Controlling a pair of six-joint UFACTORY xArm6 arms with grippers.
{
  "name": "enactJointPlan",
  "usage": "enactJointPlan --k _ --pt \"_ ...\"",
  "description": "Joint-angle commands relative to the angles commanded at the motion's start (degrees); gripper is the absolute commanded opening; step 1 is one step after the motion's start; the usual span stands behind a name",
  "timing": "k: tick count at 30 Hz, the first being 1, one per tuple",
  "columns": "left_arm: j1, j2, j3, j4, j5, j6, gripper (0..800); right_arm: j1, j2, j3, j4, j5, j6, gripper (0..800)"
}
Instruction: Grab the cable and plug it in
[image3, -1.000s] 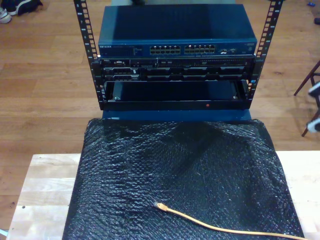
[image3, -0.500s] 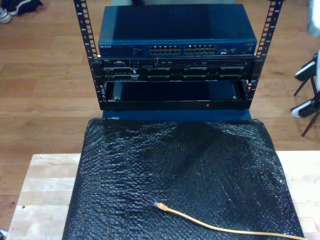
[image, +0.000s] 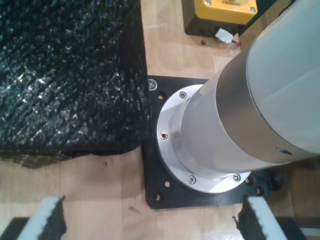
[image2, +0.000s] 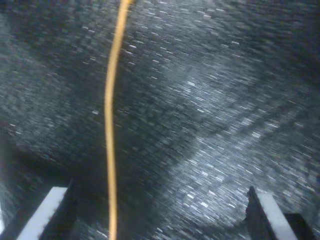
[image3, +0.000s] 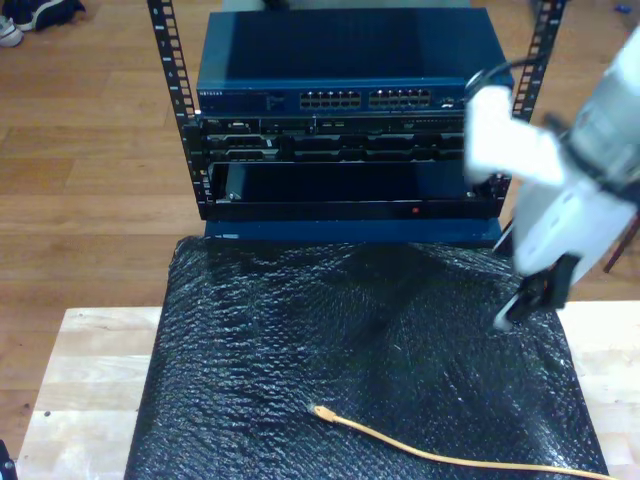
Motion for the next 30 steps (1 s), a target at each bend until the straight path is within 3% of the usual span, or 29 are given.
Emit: enactJointPlan --k 12,19,30 --pt "-0.09 0.00 -0.18 -1.32 -0.18 -2.64 800 5.36 -0.09 9.14 -0.53 -7.12 6.68 789" --pt "-3.25 -0.09 -0.18 -1.85 -0.62 -7.21 800 7.56 1.23 13.80 -0.26 -14.59 10.64 784" --pt "-3.87 0.00 0.00 -1.93 -0.70 -8.35 800 13.10 5.89 16.53 -1.41 -25.49 16.70 787"
